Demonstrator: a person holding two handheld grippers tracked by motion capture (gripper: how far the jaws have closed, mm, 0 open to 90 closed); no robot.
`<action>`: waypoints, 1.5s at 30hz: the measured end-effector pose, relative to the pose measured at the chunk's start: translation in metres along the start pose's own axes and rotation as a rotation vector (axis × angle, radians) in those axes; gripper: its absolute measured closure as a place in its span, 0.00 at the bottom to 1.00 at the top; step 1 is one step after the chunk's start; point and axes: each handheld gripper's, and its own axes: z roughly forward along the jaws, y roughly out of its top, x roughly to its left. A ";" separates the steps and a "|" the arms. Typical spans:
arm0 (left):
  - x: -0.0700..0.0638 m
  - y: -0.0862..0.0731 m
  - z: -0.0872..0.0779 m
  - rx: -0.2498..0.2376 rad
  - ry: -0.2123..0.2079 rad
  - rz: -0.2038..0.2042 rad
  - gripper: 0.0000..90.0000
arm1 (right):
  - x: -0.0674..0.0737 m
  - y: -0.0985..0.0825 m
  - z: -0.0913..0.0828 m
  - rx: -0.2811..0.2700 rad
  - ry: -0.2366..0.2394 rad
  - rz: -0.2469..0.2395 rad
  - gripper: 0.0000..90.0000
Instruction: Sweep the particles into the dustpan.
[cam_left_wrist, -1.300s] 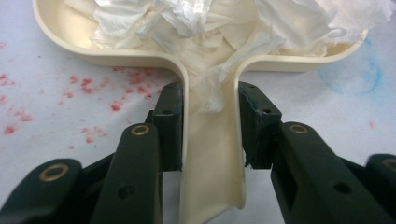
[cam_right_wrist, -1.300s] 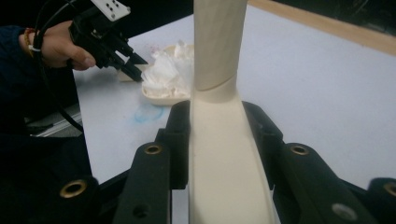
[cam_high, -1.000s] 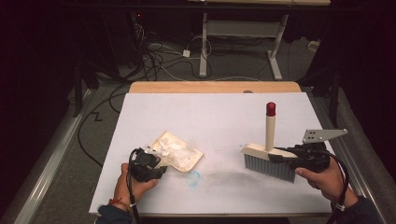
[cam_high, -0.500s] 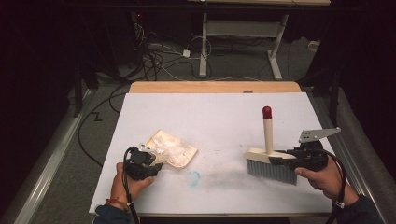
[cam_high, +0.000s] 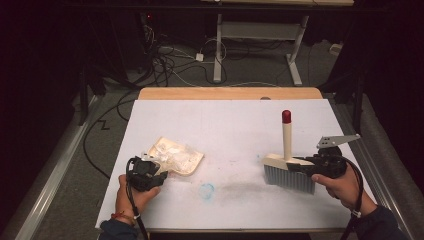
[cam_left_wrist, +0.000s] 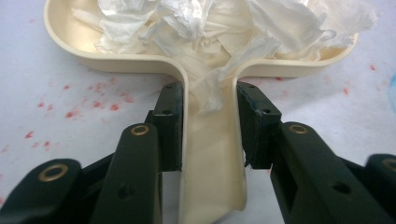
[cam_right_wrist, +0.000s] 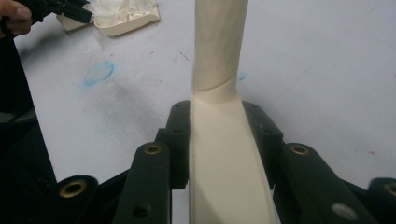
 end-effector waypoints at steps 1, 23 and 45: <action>0.000 0.000 0.000 -0.006 0.002 -0.005 0.70 | -0.001 0.001 0.001 -0.004 -0.004 0.002 0.76; 0.005 -0.001 0.001 -0.042 0.050 -0.087 0.69 | -0.020 0.011 0.024 -0.026 -0.034 0.076 0.73; -0.017 -0.001 -0.005 -0.056 0.014 -0.070 0.62 | -0.032 0.009 0.024 -0.055 -0.047 0.145 0.69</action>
